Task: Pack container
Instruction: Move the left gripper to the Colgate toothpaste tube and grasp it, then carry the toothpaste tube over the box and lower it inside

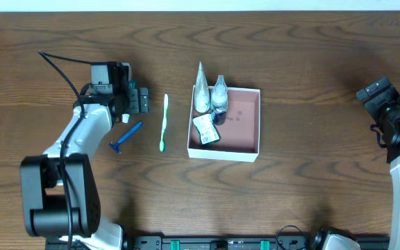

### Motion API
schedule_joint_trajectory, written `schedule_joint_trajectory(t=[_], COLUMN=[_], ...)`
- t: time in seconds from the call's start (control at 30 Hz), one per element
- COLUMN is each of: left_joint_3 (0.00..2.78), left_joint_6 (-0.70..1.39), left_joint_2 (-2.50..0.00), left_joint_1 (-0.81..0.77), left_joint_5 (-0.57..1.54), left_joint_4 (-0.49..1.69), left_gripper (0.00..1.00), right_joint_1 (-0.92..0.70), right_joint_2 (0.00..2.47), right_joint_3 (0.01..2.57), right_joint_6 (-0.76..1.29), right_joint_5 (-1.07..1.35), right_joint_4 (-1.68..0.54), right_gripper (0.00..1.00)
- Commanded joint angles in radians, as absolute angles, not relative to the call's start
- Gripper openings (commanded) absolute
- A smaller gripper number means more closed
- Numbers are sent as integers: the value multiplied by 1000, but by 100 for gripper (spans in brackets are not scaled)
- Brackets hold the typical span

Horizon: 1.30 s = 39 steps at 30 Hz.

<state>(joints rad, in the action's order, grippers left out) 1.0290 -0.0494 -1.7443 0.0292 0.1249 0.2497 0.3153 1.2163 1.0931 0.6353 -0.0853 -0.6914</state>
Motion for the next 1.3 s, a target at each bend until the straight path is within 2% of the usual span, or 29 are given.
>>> schedule_joint_trajectory(t=[0.0, 0.17, 0.23, 0.33, 0.37, 0.73, 0.8, 0.9, 1.03, 1.1, 1.27], left_joint_3=[1041, 1041, 1041, 1041, 1041, 1041, 1041, 1041, 1041, 1041, 1061], left_joint_6=[-48, -48, -48, -49, -49, -59, -60, -59, -57, -52, -20], left_joint_2=[-1793, -1828, -1831, -1838, -1843, -1921, -1921, -1921, -1913, -1895, -1776], left_joint_1=[48, 50, 50, 50, 50, 49, 49, 49, 49, 49, 48], left_joint_5=[111, 111, 111, 110, 110, 63, 55, 55, 55, 56, 60], left_joint_4=[248, 241, 240, 241, 241, 233, 231, 224, 228, 230, 263], left_gripper=[99, 98, 88, 68, 64, 63, 55, 28, 10, 6, 6], right_joint_1=[321, 321, 321, 320, 321, 320, 321, 321, 321, 321, 321], right_joint_2=[1217, 1217, 1217, 1217, 1217, 1217, 1217, 1217, 1217, 1217, 1217], right_joint_3=[1100, 1100, 1100, 1100, 1100, 1100, 1100, 1100, 1100, 1100, 1100], right_joint_6=[643, 643, 643, 643, 643, 643, 643, 643, 643, 643, 643], right_joint_5=[-89, -89, -89, -89, -89, -89, -89, -89, -89, -89, -89], right_joint_4=[-692, -692, -693, -692, -693, -693, -693, -693, -693, -693, -693], right_gripper=[99, 99, 99, 99, 99, 99, 99, 99, 99, 99, 99])
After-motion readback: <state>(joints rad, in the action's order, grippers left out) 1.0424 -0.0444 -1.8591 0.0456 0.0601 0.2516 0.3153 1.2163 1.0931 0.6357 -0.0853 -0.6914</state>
